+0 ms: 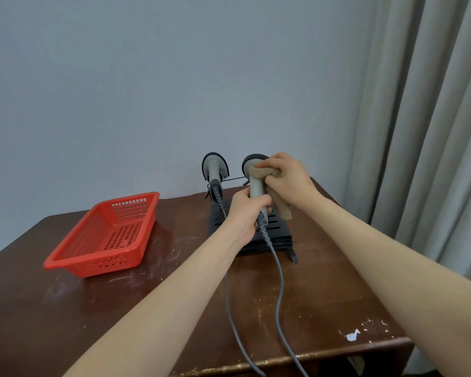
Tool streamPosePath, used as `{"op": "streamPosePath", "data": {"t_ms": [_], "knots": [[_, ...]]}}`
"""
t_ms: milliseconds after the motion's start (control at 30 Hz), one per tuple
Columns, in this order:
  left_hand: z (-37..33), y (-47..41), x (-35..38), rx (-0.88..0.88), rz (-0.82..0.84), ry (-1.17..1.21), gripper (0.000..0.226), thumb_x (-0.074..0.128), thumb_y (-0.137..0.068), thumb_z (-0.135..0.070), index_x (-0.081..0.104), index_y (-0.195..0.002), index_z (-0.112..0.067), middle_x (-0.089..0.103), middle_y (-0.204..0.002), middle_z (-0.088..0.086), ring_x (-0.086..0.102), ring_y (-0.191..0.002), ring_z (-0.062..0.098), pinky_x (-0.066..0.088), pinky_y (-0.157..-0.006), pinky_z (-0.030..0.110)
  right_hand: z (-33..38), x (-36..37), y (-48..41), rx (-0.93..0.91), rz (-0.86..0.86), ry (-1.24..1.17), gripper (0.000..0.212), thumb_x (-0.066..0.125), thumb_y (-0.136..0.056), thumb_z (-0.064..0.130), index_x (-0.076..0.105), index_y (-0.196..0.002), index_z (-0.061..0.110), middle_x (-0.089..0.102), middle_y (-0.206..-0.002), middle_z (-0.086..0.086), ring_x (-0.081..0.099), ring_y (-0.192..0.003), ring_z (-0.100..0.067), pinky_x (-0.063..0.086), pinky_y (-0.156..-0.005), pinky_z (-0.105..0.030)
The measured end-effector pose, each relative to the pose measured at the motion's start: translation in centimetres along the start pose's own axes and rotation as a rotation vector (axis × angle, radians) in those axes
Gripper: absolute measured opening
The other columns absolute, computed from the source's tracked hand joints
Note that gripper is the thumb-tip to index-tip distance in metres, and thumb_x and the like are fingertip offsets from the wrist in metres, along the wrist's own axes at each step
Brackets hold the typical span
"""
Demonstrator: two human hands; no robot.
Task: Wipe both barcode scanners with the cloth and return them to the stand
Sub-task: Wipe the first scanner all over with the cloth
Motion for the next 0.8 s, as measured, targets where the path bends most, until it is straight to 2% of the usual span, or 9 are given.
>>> {"op": "streamPosePath", "data": {"t_ms": [167, 267, 367, 433, 533, 600, 667, 733, 800], "knots": [[0.2, -0.2, -0.3, 0.024, 0.028, 0.071, 0.024, 0.048, -0.080, 0.017, 0.053, -0.077, -0.006, 0.047, -0.068, 0.007, 0.046, -0.061, 0.017, 0.041, -0.055, 0.025, 1.4, 0.8, 0.6, -0.001, 0.222, -0.104, 0.021, 0.062, -0.082, 0.006, 0.076, -0.094, 0.018, 0.059, -0.093, 0.008, 0.055, -0.083, -0.002, 0.039, -0.067, -0.005], [0.2, -0.1, -0.1, 0.015, 0.063, 0.097, 0.026, 0.045, -0.080, 0.019, 0.054, -0.078, -0.005, 0.050, -0.073, 0.009, 0.050, -0.066, 0.018, 0.042, -0.057, 0.025, 0.6, 0.6, -0.4, 0.018, 0.133, -0.031, 0.032, 0.054, -0.083, 0.001, 0.074, -0.101, 0.019, 0.053, -0.099, 0.005, 0.052, -0.088, -0.007, 0.039, -0.071, -0.006], [0.2, 0.1, 0.1, -0.009, 0.091, 0.147, 0.024, 0.045, -0.084, 0.018, 0.053, -0.080, -0.004, 0.049, -0.070, 0.009, 0.049, -0.055, 0.014, 0.043, -0.048, 0.022, -0.4, 0.1, -1.0, 0.071, 0.003, 0.053, 0.039, 0.051, -0.084, 0.001, 0.072, -0.108, 0.023, 0.048, -0.100, 0.006, 0.048, -0.093, -0.010, 0.039, -0.079, -0.021], [0.2, 0.2, 0.0, -0.021, 0.105, 0.203, 0.025, 0.045, -0.085, 0.017, 0.050, -0.077, -0.006, 0.047, -0.064, 0.008, 0.046, -0.047, 0.013, 0.040, -0.042, 0.020, -0.5, 0.5, -0.6, 0.077, 0.014, 0.002, 0.039, 0.052, -0.084, 0.000, 0.072, -0.110, 0.023, 0.049, -0.098, 0.007, 0.048, -0.093, -0.008, 0.038, -0.076, -0.016], [0.4, -0.3, -0.8, -0.013, 0.066, 0.226, 0.029, 0.043, -0.085, 0.018, 0.050, -0.071, -0.006, 0.047, -0.052, 0.005, 0.045, -0.039, 0.011, 0.037, -0.040, 0.019, 0.2, 1.6, 0.8, 0.062, 0.191, -0.171, 0.037, 0.056, -0.082, -0.003, 0.073, -0.106, 0.020, 0.052, -0.091, 0.007, 0.053, -0.086, -0.007, 0.039, -0.070, -0.008], [0.6, -0.4, -1.2, -0.004, 0.051, 0.213, 0.031, 0.040, -0.084, 0.020, 0.049, -0.070, -0.007, 0.044, -0.054, 0.007, 0.044, -0.039, 0.011, 0.037, -0.041, 0.019, 0.6, 1.9, 1.3, 0.064, 0.271, -0.229, 0.035, 0.057, -0.082, -0.004, 0.073, -0.103, 0.020, 0.054, -0.087, 0.007, 0.054, -0.078, -0.004, 0.040, -0.065, -0.005], [0.8, -0.2, -0.9, 0.001, 0.077, 0.194, 0.032, 0.040, -0.083, 0.020, 0.049, -0.071, -0.008, 0.043, -0.060, 0.007, 0.044, -0.042, 0.012, 0.037, -0.044, 0.021, 0.3, 1.6, 0.4, 0.035, 0.222, -0.116, 0.036, 0.056, -0.083, -0.001, 0.073, -0.100, 0.026, 0.053, -0.088, 0.009, 0.052, -0.079, -0.003, 0.038, -0.066, -0.005], [0.8, 0.1, -0.4, -0.007, 0.100, 0.163, 0.031, 0.040, -0.083, 0.020, 0.048, -0.072, -0.008, 0.042, -0.064, 0.008, 0.042, -0.044, 0.012, 0.037, -0.044, 0.021, -0.7, 0.9, -0.6, 0.059, 0.076, 0.036, 0.038, 0.054, -0.084, 0.003, 0.073, -0.101, 0.031, 0.050, -0.093, 0.011, 0.050, -0.087, -0.005, 0.040, -0.075, -0.016], [0.5, 0.2, -0.2, -0.011, 0.100, 0.151, 0.029, 0.041, -0.083, 0.018, 0.047, -0.074, -0.009, 0.042, -0.066, 0.007, 0.042, -0.046, 0.013, 0.038, -0.043, 0.020, -1.3, 0.5, -0.9, 0.101, -0.033, 0.077, 0.039, 0.052, -0.085, 0.003, 0.073, -0.105, 0.030, 0.048, -0.098, 0.010, 0.049, -0.092, -0.007, 0.043, -0.080, -0.025]]}}
Point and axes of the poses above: each hand's wrist, its own y-axis away from the middle knuckle, its own x-axis out of the palm, z = x × y, the point moved 7 cm from there along -y, towards the middle knuckle
